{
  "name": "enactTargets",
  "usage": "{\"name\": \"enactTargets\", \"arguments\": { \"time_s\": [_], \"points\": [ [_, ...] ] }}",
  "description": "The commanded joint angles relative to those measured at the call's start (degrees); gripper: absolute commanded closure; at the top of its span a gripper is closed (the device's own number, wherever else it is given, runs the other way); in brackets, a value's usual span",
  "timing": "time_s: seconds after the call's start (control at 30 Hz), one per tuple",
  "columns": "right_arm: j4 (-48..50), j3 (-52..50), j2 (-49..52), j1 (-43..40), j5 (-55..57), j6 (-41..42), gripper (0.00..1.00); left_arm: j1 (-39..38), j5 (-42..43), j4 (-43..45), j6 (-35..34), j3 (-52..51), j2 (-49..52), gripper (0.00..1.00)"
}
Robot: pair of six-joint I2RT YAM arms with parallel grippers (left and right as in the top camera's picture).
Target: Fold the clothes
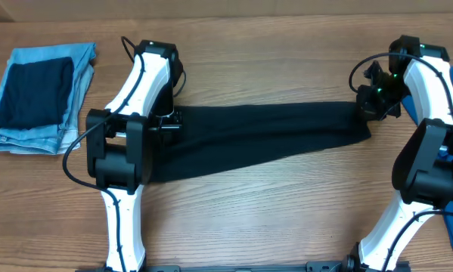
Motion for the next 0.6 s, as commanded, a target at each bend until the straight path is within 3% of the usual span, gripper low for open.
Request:
{"name": "enactTargets", "arguments": {
  "time_s": [0.0, 0.4, 0.57],
  "points": [
    [1.66, -2.78, -2.08, -0.07, 1.55, 0.63, 0.96, -0.09, -5.31, -0.37, -2.95, -3.17, -2.16, 0.96],
    [4.59, -6.64, -2.08, -0.07, 1.53, 0.66, 0.96, -0.87, -3.82, -0.35, -3.13, -6.19, -2.16, 0.96],
    [4.61, -6.67, -2.08, -0.07, 1.55, 0.66, 0.96, -1.40, -1.64, -0.22, -2.84, -6.19, -2.16, 0.86]
  ]
}}
